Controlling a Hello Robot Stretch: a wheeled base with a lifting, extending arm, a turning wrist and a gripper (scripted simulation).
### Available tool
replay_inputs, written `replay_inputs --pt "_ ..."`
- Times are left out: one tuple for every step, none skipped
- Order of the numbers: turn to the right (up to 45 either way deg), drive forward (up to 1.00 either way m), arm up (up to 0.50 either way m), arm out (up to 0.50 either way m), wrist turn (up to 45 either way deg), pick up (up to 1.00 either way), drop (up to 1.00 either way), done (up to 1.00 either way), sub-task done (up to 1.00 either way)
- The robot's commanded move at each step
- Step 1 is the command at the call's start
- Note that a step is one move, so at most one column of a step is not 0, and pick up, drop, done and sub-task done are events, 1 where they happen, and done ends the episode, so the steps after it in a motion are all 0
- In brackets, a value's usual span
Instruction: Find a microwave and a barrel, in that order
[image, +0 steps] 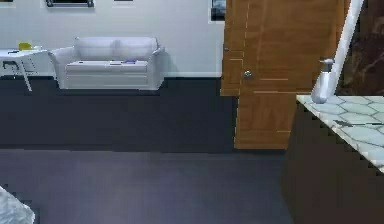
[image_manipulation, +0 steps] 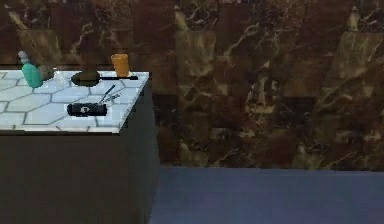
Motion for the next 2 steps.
replay_inputs --pt "0.0 1.00 0.00 0.00 0.0 0.00 0.00 0.00 0.00" --pt "3.0 0.00 0.00 0.00 0.0 0.00 0.00 0.00 0.00"
